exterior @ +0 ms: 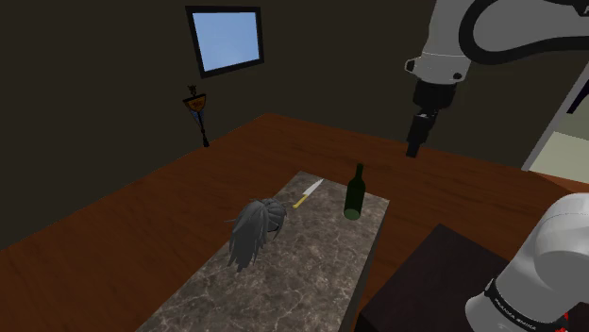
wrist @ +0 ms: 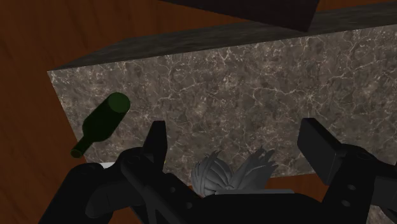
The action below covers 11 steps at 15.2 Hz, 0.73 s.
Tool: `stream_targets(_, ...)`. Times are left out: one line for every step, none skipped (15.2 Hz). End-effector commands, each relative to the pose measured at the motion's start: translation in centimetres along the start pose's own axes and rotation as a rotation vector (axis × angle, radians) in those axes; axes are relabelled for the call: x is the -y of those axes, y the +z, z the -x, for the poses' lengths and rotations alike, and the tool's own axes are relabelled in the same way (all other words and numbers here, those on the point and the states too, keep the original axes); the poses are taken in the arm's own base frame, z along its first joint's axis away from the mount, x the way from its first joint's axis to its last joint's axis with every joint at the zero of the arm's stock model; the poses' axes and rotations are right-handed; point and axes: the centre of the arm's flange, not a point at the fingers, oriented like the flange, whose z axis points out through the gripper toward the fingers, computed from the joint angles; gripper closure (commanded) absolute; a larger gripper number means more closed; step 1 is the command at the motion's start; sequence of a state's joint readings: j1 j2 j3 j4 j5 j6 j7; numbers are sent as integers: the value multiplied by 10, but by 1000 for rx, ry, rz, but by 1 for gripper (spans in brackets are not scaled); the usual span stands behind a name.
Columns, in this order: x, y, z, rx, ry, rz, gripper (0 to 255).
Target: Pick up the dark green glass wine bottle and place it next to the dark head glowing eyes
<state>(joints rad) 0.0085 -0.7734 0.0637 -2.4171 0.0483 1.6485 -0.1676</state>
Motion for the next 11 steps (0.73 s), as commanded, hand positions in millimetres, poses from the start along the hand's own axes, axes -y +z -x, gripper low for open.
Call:
stream_targets(0, 0, 0, 0, 0, 0, 0)
stream_targets(-9, 8, -7, 1, 1, -1, 0)
stream_targets(-17, 15, -14, 2, 2, -1, 0)
stream_targets(-26, 23, -21, 2, 3, -2, 0)
stream_targets(-34, 30, -28, 3, 4, -2, 0)
stream_targets(-43, 38, -35, 4, 6, -3, 0)
stream_targets(-51, 45, -41, 5, 7, -3, 0)
stream_targets(-60, 53, -48, 6, 8, -4, 0)
stream_targets(-68, 60, -55, 6, 9, -4, 0)
stream_targets(-77, 68, -62, 7, 10, -5, 0)
stream_targets(-85, 75, -69, 8, 11, -6, 0)
